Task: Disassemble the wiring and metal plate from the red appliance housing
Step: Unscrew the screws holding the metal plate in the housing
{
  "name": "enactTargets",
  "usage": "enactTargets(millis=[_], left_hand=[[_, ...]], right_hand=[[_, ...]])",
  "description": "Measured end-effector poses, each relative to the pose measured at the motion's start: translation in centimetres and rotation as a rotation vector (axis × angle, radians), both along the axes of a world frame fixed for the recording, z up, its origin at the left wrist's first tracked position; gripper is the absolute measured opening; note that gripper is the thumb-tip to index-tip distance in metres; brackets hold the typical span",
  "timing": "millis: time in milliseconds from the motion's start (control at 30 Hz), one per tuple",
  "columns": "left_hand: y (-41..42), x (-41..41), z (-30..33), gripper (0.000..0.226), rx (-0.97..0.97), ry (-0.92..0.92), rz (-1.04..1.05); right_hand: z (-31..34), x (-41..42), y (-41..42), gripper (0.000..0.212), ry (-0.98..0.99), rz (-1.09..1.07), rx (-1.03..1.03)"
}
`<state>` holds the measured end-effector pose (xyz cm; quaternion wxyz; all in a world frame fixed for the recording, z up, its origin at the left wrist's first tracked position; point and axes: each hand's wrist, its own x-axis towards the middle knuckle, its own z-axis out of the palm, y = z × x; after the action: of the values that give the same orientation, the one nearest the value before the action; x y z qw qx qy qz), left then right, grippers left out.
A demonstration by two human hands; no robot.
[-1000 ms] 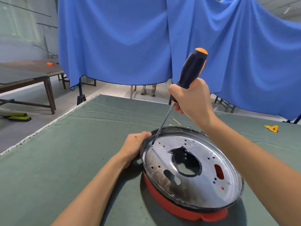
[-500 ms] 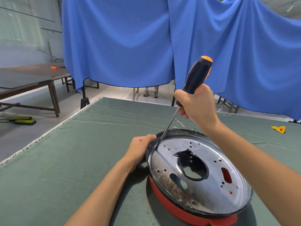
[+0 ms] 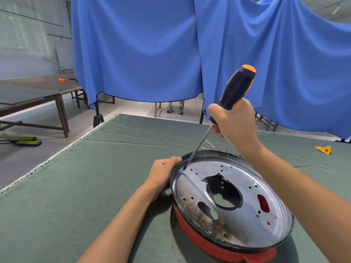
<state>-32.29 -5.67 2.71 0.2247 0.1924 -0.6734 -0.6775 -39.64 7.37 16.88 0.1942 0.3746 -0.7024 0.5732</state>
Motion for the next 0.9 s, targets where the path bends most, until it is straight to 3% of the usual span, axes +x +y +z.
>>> enactTargets(millis=[233,433,533,667,800,900], left_hand=[[0.0,0.1,0.0,0.023,0.0,0.004,0.011],[0.1,0.1,0.1,0.024,-0.025,0.033,0.03],[0.1,0.3,1.3,0.018,-0.188,0.121,0.114],[0.3,1.2,3.8,0.034,-0.308,0.229,0.062],[1.5,1.3,4.1,0.014,-0.389,0.196,-0.007],[1.6,1.1,3.6,0.027,-0.455,0.174,0.044]], right_hand=[[-0.6,0.0,-0.1,0.028,-0.014,-0.013,0.026],[1.0,0.4,-1.1,0.031,0.06,-0.045,0.252],[2.0,0.9,-2.5,0.029,0.025,-0.105,0.402],[2.9,1.2,-3.8,0.029,-0.029,-0.111,0.528],[3.7,1.1,-3.6,0.032,-0.06,-0.097,0.606],[4.8,1.2,-2.5,0.041,-0.121,-0.073,0.664]])
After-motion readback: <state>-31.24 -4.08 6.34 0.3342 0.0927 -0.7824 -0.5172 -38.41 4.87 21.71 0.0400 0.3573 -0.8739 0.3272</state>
